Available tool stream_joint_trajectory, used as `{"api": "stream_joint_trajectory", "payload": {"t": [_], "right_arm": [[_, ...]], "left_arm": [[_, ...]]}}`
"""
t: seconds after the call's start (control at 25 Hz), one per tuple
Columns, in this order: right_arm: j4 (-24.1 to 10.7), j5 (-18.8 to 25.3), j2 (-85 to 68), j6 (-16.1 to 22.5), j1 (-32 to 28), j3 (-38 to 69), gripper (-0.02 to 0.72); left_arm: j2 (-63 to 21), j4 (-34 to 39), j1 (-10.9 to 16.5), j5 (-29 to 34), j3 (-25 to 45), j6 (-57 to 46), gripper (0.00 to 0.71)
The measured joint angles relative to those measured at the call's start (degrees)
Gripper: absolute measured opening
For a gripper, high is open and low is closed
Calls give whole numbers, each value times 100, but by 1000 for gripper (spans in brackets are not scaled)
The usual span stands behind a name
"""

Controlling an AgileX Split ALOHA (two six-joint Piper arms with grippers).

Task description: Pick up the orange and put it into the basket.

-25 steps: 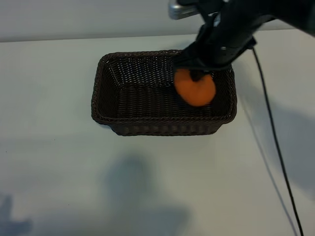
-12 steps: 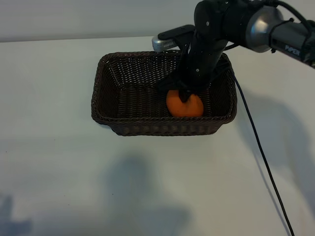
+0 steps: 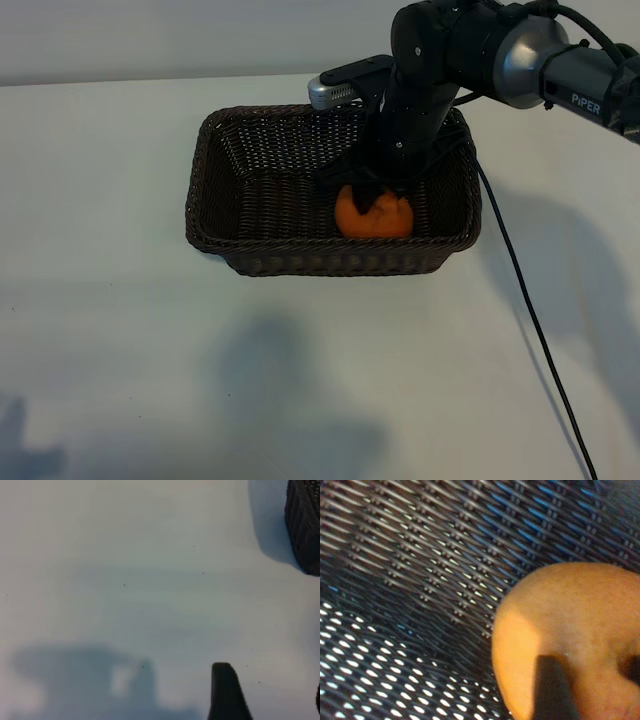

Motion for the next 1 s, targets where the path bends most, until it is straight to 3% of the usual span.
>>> {"api": "stream_joint_trajectory", "payload": {"t": [0.12, 0.24, 0.48, 0.76, 1.0], "right_arm": [[0, 75, -5, 0, 27, -56, 601], [-2, 225, -109, 44, 65, -245, 657], [-50, 1016, -386, 162, 84, -1244, 629], [-503, 1329, -425, 491, 34, -1689, 602], [-1003, 1417, -425, 574, -922, -1703, 601]], "left_arm": [[0, 0, -5, 0, 0, 0, 438], [0, 0, -15, 0, 0, 0, 438], [0, 0, -58, 0, 0, 0, 438], [0, -1, -64, 0, 0, 0, 438], [0, -1, -64, 0, 0, 0, 438]]}}
